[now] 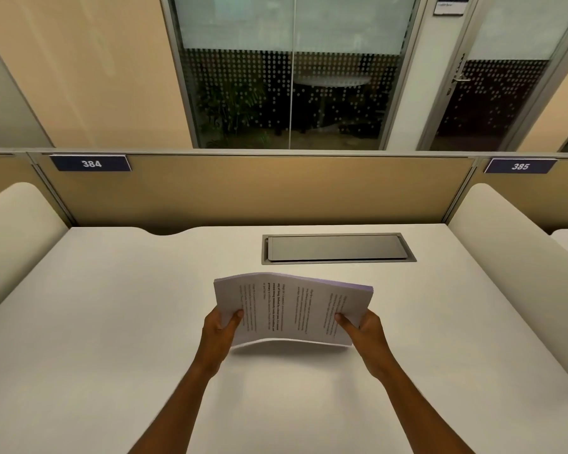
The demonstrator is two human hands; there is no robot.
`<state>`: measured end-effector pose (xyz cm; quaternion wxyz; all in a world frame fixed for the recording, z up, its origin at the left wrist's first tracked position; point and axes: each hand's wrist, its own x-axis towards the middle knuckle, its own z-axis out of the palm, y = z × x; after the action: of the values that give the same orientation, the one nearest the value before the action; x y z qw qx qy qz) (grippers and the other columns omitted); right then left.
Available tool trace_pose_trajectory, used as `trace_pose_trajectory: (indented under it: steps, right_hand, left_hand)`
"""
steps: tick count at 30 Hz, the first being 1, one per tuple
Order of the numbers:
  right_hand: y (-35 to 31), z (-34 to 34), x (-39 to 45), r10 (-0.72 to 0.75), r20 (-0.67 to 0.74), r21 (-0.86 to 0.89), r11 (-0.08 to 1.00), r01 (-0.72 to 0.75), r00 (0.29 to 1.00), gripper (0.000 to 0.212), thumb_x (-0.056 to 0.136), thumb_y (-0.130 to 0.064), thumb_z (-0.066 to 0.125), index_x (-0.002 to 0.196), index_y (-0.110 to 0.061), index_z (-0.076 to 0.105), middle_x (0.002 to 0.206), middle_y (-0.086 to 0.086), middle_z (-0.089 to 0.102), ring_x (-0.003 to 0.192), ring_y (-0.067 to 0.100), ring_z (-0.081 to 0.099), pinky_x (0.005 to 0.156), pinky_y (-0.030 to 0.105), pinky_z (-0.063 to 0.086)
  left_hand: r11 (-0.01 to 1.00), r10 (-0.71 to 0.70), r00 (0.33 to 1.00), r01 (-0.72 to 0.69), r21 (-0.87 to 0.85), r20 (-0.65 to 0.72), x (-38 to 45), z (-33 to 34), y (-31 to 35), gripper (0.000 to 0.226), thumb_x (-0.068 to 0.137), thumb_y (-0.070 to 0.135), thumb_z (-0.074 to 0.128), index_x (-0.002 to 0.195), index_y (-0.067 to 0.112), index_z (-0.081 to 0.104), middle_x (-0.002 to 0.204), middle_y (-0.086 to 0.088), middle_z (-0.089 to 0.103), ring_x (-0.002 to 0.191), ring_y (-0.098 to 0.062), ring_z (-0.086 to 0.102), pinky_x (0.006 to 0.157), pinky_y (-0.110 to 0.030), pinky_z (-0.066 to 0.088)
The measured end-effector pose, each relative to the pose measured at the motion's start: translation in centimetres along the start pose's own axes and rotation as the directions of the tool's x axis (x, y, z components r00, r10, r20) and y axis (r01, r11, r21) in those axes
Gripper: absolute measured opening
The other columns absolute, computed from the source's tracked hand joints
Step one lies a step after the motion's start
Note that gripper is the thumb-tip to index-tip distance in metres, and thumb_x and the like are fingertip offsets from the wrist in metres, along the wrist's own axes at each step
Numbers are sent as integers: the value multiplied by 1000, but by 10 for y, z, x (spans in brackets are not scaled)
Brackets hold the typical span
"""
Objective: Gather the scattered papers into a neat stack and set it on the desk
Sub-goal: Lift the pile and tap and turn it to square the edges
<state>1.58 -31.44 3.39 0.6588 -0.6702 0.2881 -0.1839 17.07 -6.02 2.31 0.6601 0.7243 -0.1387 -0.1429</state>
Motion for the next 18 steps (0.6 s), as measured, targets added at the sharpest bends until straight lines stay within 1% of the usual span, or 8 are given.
trace_pose_trajectory:
  steps: [5,9,12,15,17,18]
  right_hand:
    - [9,3,-7,43,4,10,999,-43,999,28,89,-15,67,112,-29,58,108,-1,69,100,18,66,69,18,58]
    - [4,1,-3,56,9,-5,998,-56,998,29,89,-15,68,114,-26,58,107,0,70,99,18,67,69,21,59]
    - [-7,-1,1,47,4,-16,999,-47,999,29,88,-16,69,114,-23,59,105,0,70,96,19,68,66,21,58]
    - [-24,-7,10,29,-2,5,1000,-29,1000,29,85,-12,72,112,-17,63,103,3,72,94,19,69,69,24,57]
    - [-37,-13,17,-7,-10,9,1000,7,1000,29,81,-10,76,109,-12,66,99,6,74,91,22,70,68,23,56]
    - [-43,-17,21,-30,-8,-6,1000,30,1000,30,79,-10,78,107,-11,67,97,7,75,89,22,70,66,21,56]
  left_hand:
    - [999,-30,999,30,21,23,-8,1,-11,31,96,8,55,127,13,55,113,-7,67,106,-24,64,75,-15,58]
    - [999,-14,998,11,50,55,-2,-4,-8,30,96,10,56,126,14,56,113,-7,68,105,-25,66,75,-24,60]
    - [996,13,996,-20,84,86,8,-6,8,27,96,12,55,123,15,58,111,-7,69,101,-25,68,72,-25,61]
    - [981,59,989,-83,174,139,25,-13,34,22,96,16,57,116,23,60,106,-2,70,97,-23,70,68,-23,60]
    - [957,96,977,-143,251,192,39,-20,54,19,90,26,60,108,32,60,104,1,70,94,-19,71,70,-28,61]
    - [943,120,970,-177,282,211,46,-24,65,18,87,30,59,104,36,60,102,3,70,92,-15,71,72,-29,60]
